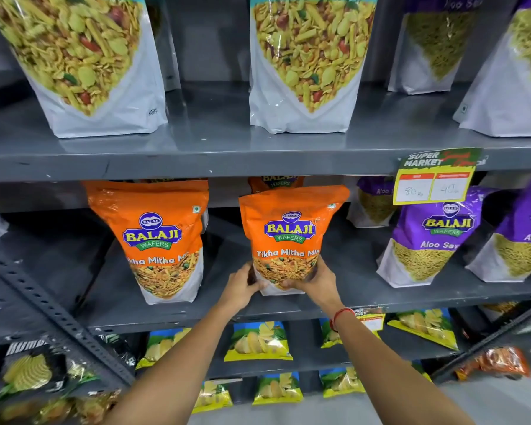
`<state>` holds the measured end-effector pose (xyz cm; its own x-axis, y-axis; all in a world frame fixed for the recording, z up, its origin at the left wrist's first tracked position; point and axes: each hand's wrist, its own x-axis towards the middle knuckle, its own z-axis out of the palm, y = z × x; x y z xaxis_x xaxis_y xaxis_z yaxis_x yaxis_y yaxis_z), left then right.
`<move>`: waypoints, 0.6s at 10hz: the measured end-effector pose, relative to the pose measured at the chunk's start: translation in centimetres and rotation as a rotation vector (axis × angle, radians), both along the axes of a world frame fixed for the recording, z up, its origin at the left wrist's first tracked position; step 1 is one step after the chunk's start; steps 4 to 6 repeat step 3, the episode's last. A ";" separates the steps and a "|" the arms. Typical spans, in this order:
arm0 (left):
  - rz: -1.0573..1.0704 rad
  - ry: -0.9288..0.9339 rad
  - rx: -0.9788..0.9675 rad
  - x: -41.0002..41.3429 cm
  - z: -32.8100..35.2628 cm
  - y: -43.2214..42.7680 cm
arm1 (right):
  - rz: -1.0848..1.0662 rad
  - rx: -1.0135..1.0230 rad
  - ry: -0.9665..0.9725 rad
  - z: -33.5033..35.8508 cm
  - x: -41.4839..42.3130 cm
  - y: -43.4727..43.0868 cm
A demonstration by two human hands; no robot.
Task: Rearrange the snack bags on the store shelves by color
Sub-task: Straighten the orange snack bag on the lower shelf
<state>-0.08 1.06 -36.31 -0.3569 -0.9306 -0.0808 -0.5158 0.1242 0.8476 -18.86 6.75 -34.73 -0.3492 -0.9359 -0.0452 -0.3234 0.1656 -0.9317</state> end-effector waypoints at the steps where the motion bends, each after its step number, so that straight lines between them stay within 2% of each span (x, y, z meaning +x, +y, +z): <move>1: 0.015 -0.024 0.015 0.0 0.2 0.2 | -0.003 0.016 0.016 0.1 0.0 0.2; 2: 0.017 -0.047 0.009 -0.2 0.5 0.6 | 0.019 0.027 0.016 -0.1 0.0 0.2; 3: 0.024 -0.163 0.048 -0.2 0.7 1.1 | 0.009 0.002 0.042 0.2 0.3 0.6; 6: 0.024 -0.163 0.048 -0.2 0.7 1.1 | 0.009 0.002 0.042 0.2 0.3 0.6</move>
